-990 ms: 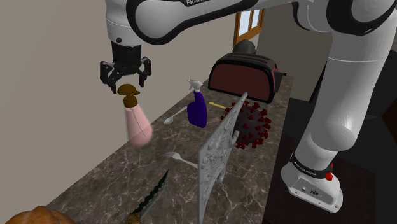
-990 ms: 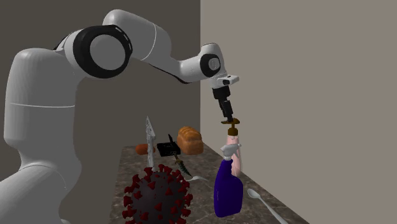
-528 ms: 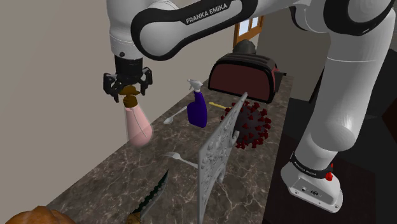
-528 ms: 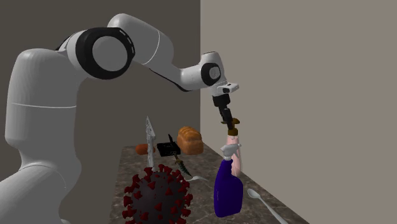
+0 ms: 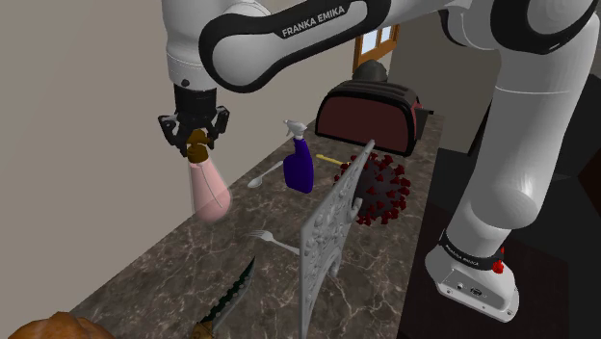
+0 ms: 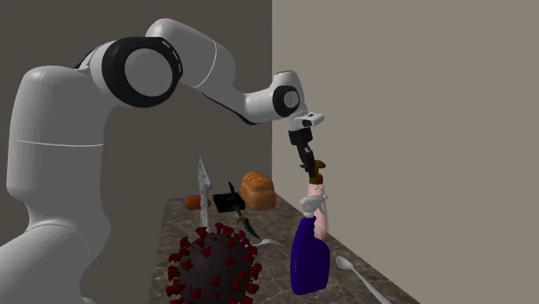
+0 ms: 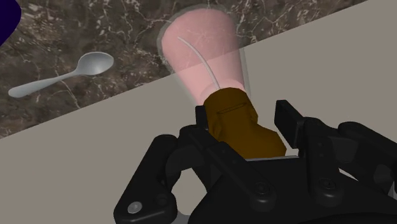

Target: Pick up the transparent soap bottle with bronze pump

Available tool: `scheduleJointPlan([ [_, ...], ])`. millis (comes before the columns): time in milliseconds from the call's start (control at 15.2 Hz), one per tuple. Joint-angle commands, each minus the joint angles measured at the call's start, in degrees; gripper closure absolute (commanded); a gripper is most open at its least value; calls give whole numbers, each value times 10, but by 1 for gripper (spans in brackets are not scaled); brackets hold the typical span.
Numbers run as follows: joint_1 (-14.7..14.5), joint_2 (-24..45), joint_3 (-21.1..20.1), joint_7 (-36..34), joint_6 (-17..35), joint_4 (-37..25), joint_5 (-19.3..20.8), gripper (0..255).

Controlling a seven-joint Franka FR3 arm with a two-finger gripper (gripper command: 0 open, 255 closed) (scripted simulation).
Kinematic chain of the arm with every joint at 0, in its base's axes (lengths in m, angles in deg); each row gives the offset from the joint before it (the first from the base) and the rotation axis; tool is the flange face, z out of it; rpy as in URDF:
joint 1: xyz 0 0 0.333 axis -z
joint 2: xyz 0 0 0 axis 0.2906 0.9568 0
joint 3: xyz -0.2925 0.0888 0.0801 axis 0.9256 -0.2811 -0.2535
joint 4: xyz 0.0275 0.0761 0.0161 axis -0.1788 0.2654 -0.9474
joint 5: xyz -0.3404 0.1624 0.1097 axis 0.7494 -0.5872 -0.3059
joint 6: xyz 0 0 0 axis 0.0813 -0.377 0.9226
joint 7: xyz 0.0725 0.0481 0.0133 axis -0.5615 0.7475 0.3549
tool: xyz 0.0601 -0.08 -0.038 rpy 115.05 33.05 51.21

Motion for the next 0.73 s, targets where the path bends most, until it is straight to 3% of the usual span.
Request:
scheduleJointPlan([
  [0,0,1,0,0,0,0,0,255],
  [660,-3,0,-3,11,-70,-69,-7,255],
])
